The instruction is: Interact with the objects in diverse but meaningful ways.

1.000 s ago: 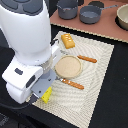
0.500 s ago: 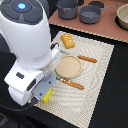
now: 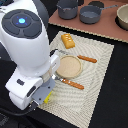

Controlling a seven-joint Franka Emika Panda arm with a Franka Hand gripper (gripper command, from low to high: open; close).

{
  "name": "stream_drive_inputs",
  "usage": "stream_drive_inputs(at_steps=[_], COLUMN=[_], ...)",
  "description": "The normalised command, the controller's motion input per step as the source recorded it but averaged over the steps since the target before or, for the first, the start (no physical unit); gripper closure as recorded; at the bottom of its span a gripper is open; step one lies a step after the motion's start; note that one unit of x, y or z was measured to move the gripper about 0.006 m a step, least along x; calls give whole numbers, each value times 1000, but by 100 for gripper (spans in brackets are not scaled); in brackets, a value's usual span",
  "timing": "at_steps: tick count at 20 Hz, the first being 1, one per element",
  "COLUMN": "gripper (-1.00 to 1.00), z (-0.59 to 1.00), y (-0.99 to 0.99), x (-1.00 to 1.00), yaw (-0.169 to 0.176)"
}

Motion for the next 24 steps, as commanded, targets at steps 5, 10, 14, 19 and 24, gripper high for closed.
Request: stream_drive_inputs(at_steps=[5, 10, 14, 19, 24], gripper=[100, 100, 100, 100, 100], z=[-94, -69, -22, -3, 402], y=[-306, -309, -306, -298, -145], x=[55, 55, 56, 86, 166], yaw=[27, 25, 24, 22, 37])
